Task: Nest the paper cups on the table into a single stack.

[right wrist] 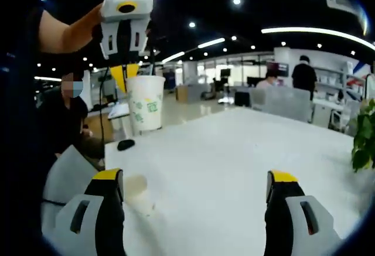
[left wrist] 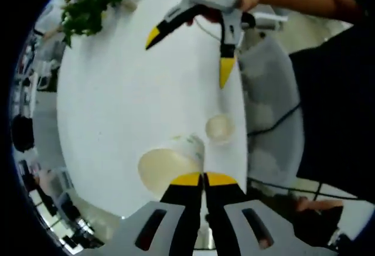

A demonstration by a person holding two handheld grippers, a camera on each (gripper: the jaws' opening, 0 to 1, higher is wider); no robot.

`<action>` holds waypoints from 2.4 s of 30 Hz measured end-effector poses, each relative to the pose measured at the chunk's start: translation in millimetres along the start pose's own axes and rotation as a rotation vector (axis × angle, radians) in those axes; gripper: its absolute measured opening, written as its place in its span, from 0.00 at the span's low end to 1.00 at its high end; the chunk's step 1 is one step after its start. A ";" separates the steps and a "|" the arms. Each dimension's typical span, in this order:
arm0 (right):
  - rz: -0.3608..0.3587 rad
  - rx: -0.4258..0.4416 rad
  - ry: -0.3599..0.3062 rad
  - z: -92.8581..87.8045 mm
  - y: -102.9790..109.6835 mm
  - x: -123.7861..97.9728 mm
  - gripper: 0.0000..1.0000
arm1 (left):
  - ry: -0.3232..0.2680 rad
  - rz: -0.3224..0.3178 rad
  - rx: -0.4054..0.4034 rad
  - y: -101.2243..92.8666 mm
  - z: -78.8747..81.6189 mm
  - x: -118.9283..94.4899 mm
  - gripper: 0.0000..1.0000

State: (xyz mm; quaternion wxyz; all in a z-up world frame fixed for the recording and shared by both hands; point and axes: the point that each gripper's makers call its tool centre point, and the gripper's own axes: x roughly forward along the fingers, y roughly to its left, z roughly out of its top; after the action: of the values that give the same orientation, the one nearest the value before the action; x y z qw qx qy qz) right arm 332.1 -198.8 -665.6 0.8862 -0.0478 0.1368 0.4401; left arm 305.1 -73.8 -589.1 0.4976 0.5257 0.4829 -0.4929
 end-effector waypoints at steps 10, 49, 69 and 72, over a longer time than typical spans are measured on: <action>-0.025 -0.031 0.007 -5.4 -1.8 -1.0 1.00 | -0.025 -0.001 -0.011 0.8 5.6 -4.4 0.00; -0.063 0.001 0.016 -21.8 -4.4 -11.2 1.00 | 0.005 -0.094 -0.006 -34.1 7.2 37.1 0.00; -0.067 0.027 0.023 -29.8 -1.2 -13.9 1.00 | 0.008 -0.139 -0.032 -48.3 9.7 64.0 0.00; -0.066 0.028 0.025 -31.3 -0.2 -14.0 1.00 | 0.008 -0.145 -0.033 -50.9 10.5 67.0 0.00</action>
State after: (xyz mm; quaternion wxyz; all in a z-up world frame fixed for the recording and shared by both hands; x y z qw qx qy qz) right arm 317.9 -216.1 -691.7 0.8991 -0.0450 0.1523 0.4078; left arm 257.1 -81.2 -658.5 0.4672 0.4833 0.5295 -0.5175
